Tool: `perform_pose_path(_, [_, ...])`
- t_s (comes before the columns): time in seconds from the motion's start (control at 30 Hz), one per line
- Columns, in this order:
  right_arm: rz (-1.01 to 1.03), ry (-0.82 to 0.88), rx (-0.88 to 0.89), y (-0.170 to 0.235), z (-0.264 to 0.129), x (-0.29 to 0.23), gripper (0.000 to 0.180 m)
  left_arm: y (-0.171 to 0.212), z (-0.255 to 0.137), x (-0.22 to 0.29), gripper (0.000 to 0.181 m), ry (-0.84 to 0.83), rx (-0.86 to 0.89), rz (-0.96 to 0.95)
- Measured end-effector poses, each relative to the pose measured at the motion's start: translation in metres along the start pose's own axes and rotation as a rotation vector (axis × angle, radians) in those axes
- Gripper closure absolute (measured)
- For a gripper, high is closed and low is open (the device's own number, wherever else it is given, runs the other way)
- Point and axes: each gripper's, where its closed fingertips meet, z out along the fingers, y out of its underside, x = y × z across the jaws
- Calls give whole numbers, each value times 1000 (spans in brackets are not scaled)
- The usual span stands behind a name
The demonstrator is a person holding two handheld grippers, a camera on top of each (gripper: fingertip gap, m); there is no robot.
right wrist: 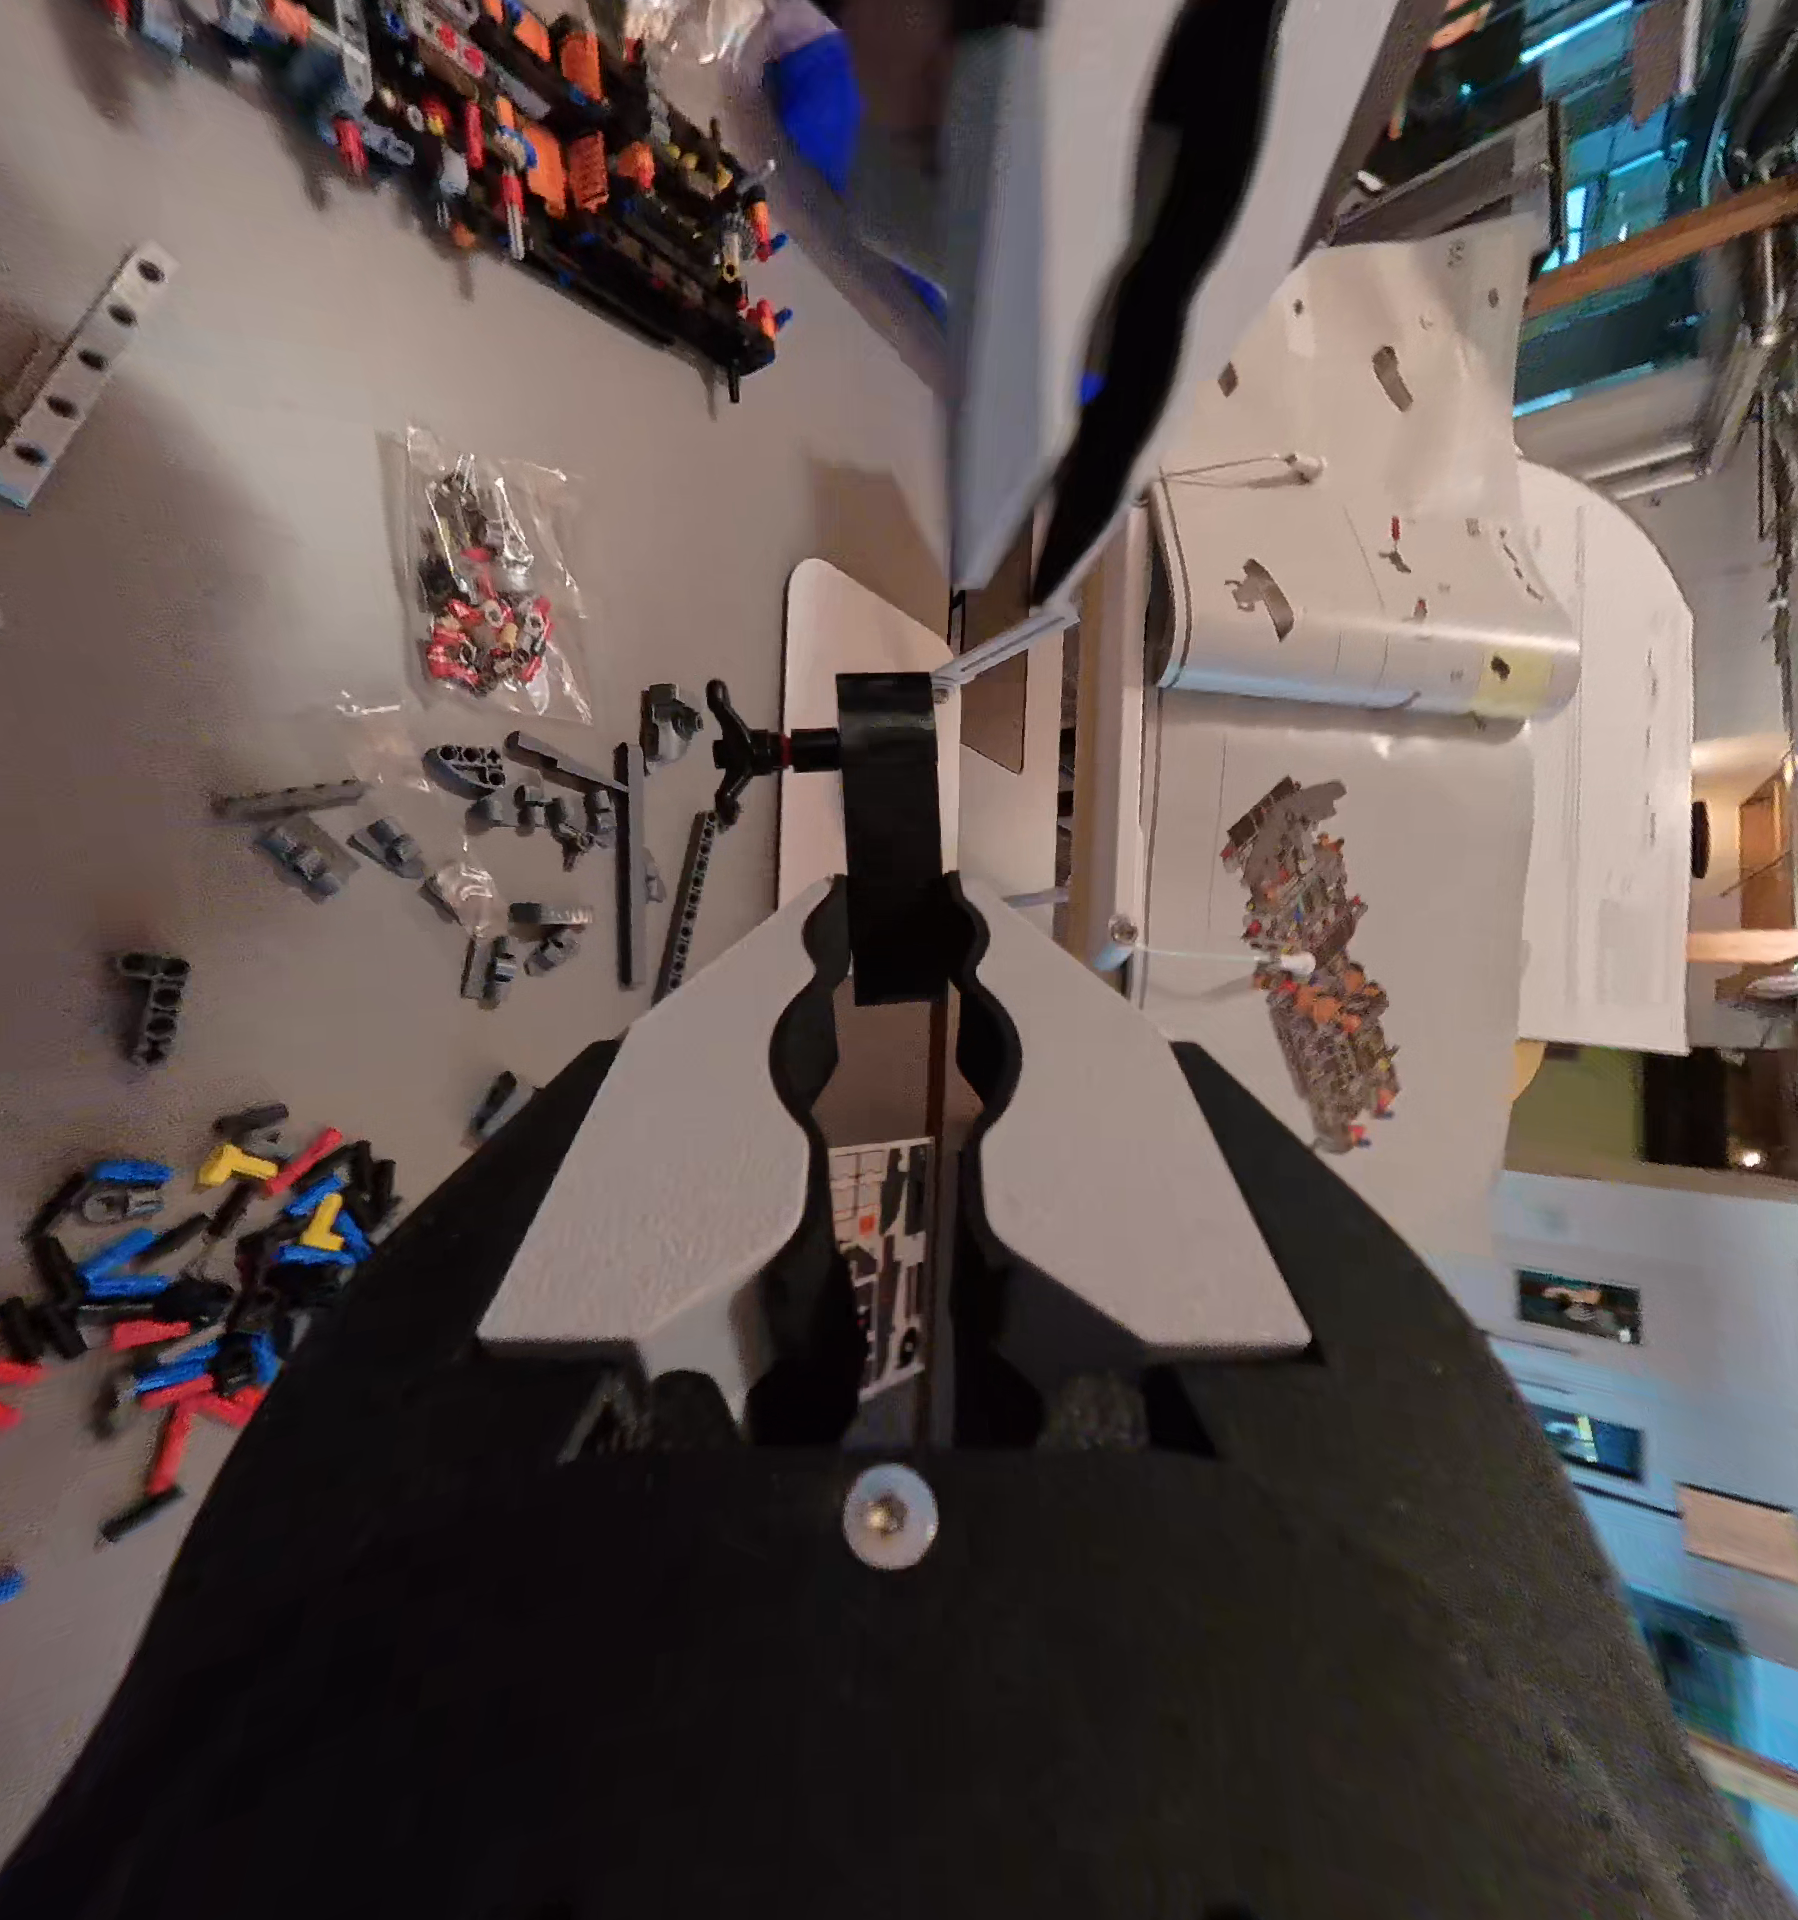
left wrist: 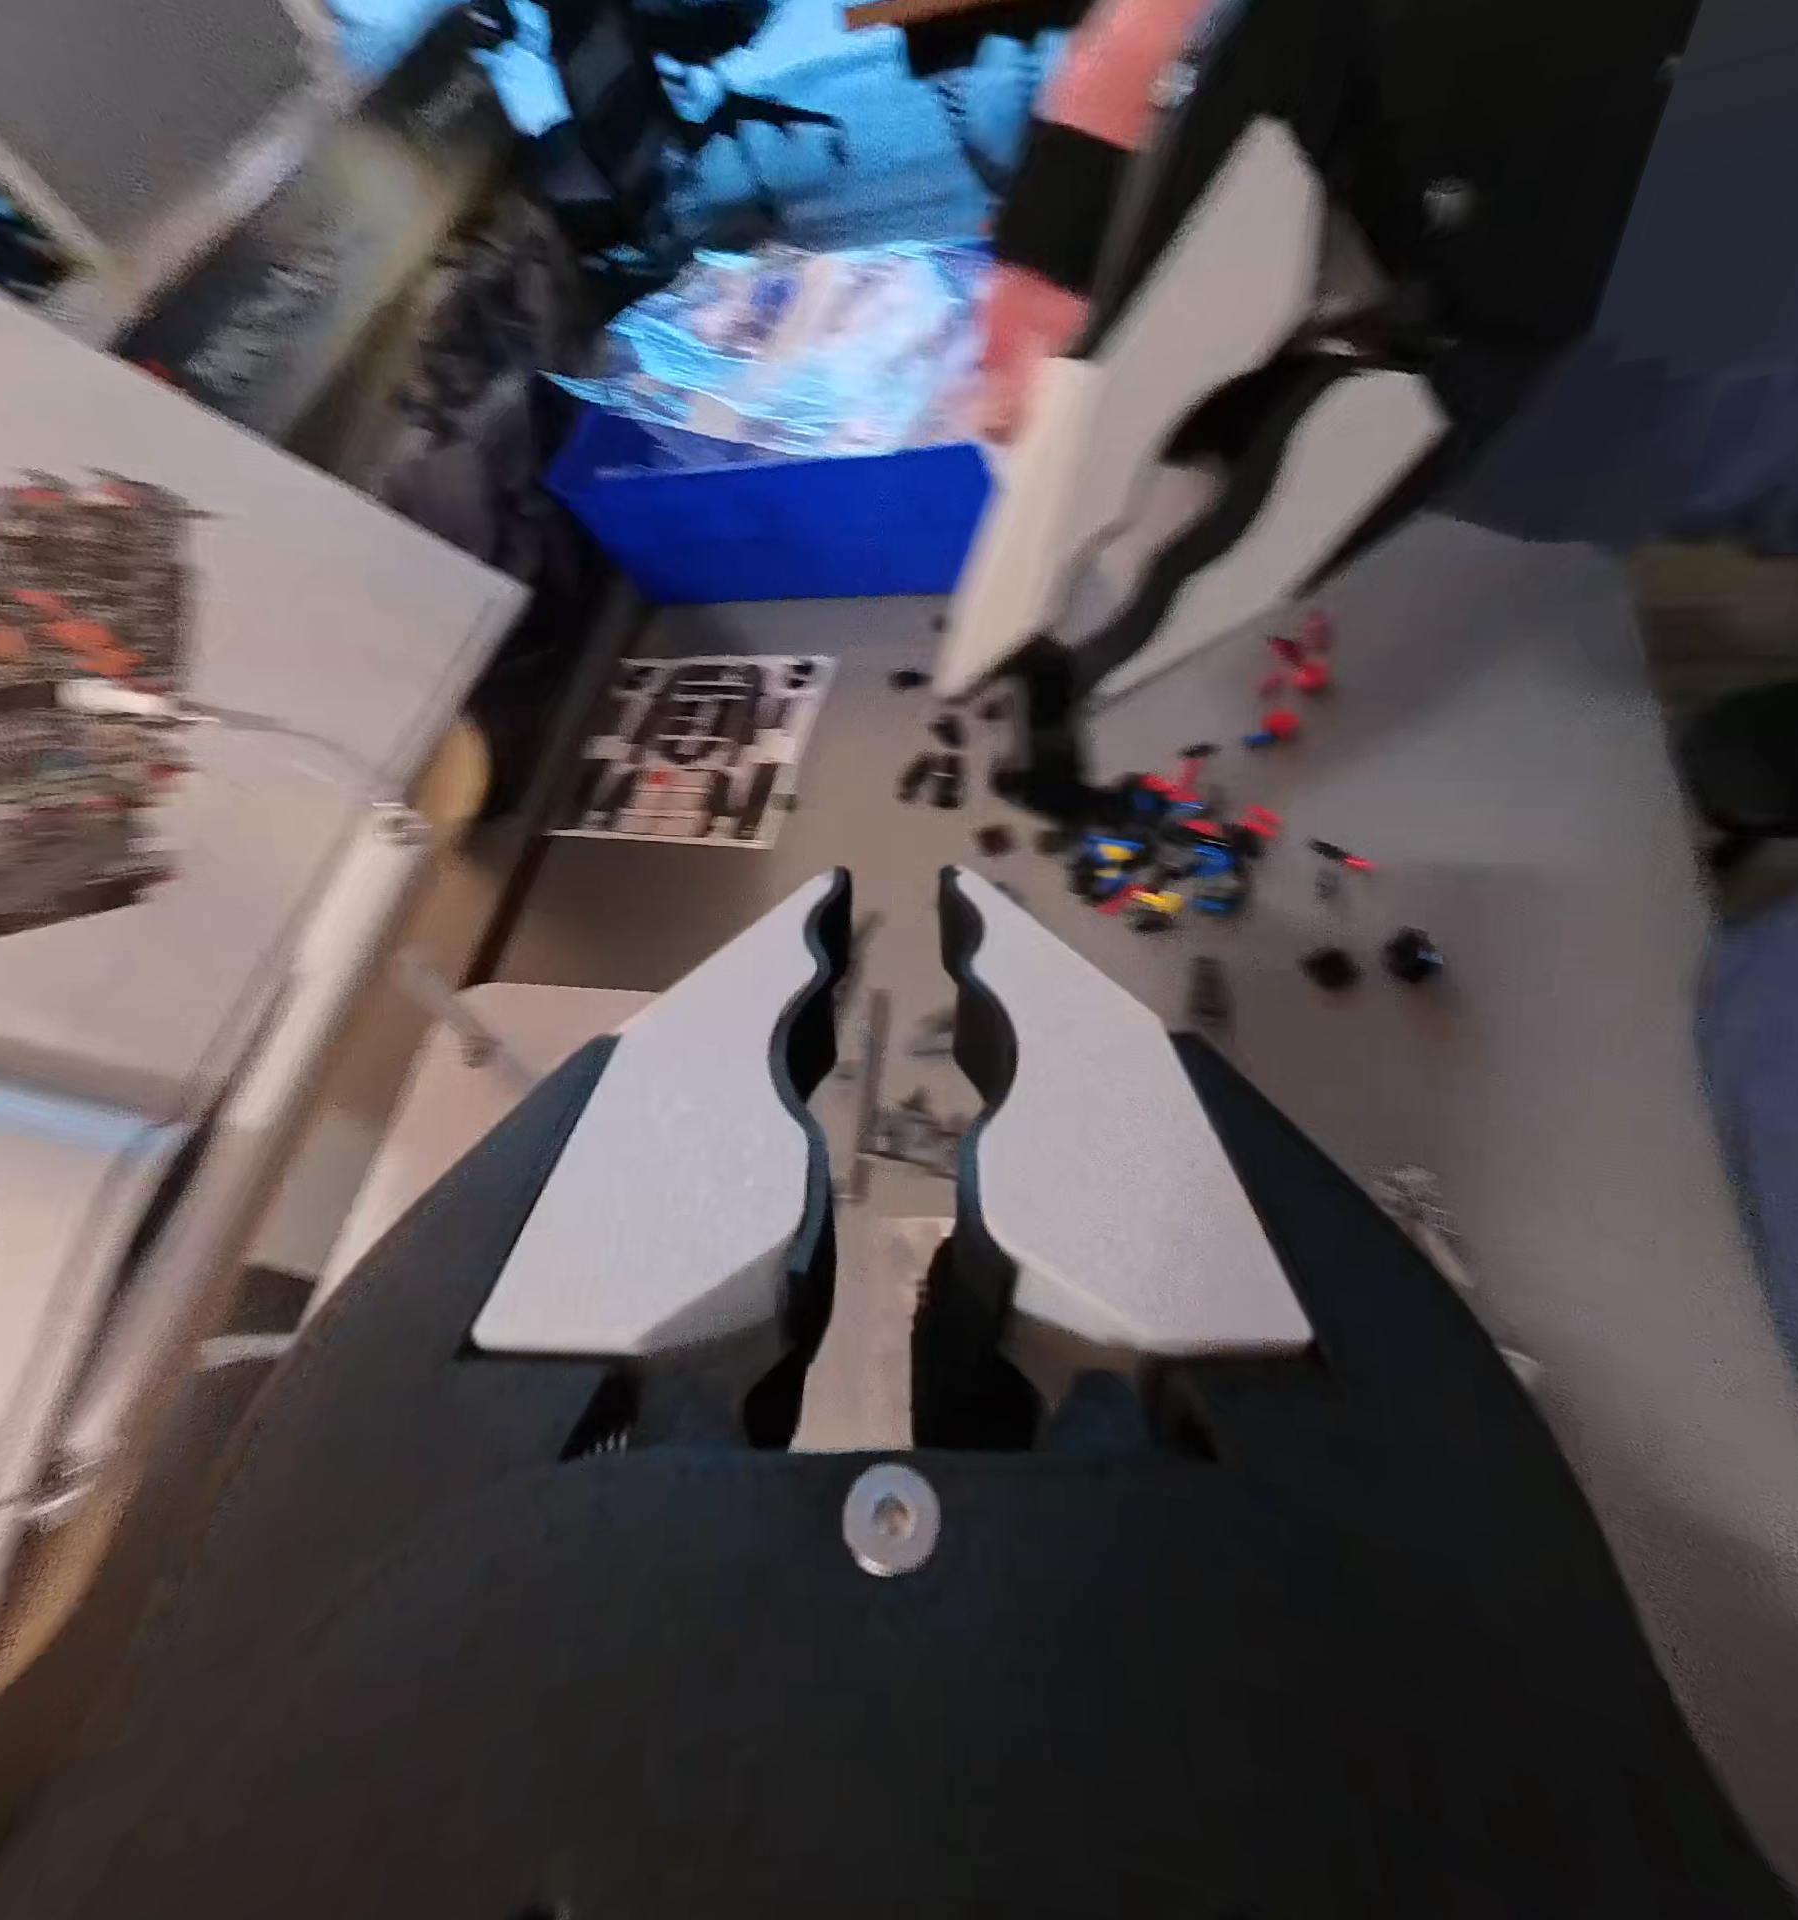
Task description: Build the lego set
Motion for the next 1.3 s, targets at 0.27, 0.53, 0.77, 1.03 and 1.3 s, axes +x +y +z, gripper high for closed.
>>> perform_pose_path(0.27, [155,-2,60,16,-2,-31,165,3,5,-178,181,-614,-147,282])
perform_pose_path(0.53, [209,-15,118,17,6,-49,165,46,15,-255,181,-785,-411,342])
perform_pose_path(0.77, [257,-5,167,17,12,-51,165,48,14,-260,181,-750,-257,224])
perform_pose_path(1.03, [278,-21,190,20,15,-57,165,37,2,-256,181,-772,-79,220])
perform_pose_path(1.3, [296,-23,203,20,14,-59,165,43,-1,-264,181,-790,-110,179])
